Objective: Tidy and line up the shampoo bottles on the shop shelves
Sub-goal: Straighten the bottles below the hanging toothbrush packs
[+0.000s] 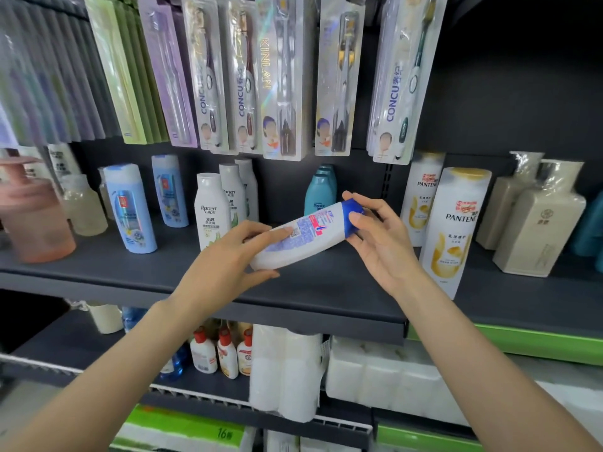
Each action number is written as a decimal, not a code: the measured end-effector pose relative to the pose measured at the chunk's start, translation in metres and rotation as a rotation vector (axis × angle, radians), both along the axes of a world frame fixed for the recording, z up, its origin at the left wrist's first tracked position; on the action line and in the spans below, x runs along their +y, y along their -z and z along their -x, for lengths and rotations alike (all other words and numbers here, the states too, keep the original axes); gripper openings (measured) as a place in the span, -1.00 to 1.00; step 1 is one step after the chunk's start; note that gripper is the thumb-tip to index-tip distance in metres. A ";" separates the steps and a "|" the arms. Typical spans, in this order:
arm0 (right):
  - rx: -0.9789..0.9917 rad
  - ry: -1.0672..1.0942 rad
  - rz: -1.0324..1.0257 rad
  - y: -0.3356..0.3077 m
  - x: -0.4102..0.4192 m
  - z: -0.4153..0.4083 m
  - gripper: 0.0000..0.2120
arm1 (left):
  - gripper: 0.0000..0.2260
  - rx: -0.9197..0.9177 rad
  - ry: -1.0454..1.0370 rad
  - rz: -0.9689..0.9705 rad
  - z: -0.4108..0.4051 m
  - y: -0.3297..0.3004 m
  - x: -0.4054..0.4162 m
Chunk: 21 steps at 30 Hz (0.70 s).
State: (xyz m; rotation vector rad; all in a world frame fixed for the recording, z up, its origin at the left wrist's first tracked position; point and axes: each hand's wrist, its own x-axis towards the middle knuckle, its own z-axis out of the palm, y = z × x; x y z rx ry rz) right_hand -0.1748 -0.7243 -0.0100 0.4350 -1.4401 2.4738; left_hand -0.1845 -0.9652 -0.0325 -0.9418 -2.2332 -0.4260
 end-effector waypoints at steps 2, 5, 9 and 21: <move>0.020 0.021 -0.081 0.000 0.002 -0.002 -0.77 | -0.43 0.021 -0.018 -0.043 -0.004 0.002 -0.002; 0.022 0.098 -0.247 0.000 0.004 -0.006 -0.72 | -0.46 0.062 -0.050 -0.068 -0.006 0.003 -0.003; 0.004 0.103 -0.232 0.000 0.004 -0.008 -0.69 | -0.48 0.054 -0.077 -0.092 -0.008 0.002 0.001; 0.004 0.009 -0.204 -0.008 0.008 -0.008 -0.60 | -0.65 -0.765 0.297 -0.508 -0.010 -0.018 0.022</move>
